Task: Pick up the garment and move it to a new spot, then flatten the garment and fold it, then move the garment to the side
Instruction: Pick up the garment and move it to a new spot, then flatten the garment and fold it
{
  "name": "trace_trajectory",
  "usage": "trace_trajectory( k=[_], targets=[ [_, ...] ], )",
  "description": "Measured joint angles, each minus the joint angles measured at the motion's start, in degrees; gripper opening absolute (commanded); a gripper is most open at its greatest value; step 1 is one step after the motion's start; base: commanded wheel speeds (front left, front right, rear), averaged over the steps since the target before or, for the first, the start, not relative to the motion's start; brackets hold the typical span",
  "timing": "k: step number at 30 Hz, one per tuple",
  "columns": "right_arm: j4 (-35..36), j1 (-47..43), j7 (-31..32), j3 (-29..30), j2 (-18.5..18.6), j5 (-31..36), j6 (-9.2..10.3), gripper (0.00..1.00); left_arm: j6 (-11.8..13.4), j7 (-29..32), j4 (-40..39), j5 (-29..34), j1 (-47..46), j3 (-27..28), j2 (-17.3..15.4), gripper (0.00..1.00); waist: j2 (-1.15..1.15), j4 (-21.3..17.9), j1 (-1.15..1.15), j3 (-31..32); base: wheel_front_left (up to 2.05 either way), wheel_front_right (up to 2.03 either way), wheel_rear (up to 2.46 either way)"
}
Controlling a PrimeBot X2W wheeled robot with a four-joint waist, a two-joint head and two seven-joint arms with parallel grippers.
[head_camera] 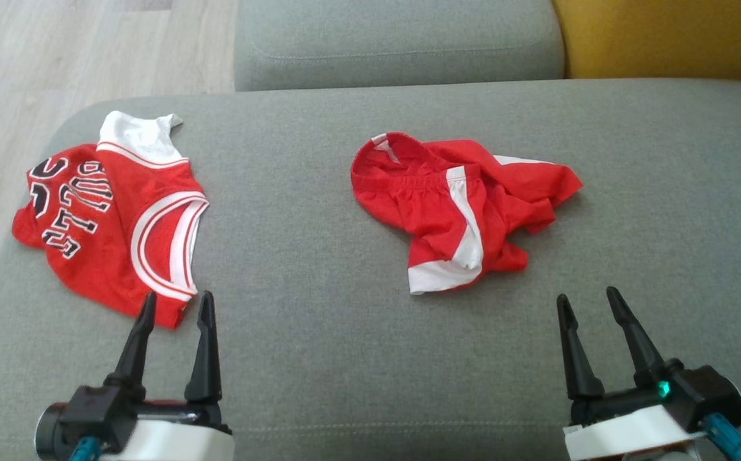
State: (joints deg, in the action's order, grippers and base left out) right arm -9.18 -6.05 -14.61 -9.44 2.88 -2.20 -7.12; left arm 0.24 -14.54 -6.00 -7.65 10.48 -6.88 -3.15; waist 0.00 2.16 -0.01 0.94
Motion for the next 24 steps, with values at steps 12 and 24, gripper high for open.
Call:
trace_trajectory(
  k=[12, 24],
  targets=[
    [-0.04, 0.05, 0.00, -0.11, -0.15, 0.01, 0.00, 1.00, -0.05, 0.00, 0.56, 1.56, 0.09, -1.60, -0.01, 1.00, 0.00, 0.15, 0.00, 0.96, 0.00, 0.00, 0.00],
    [0.01, 0.08, 0.00, 0.46, -0.15, -0.13, 0.00, 1.00, -0.24, 0.00, 0.58, 1.62, 0.09, -1.66, -0.01, 1.00, 0.00, -0.42, 0.00, 0.67, 0.00, 0.00, 0.00]
  ],
)
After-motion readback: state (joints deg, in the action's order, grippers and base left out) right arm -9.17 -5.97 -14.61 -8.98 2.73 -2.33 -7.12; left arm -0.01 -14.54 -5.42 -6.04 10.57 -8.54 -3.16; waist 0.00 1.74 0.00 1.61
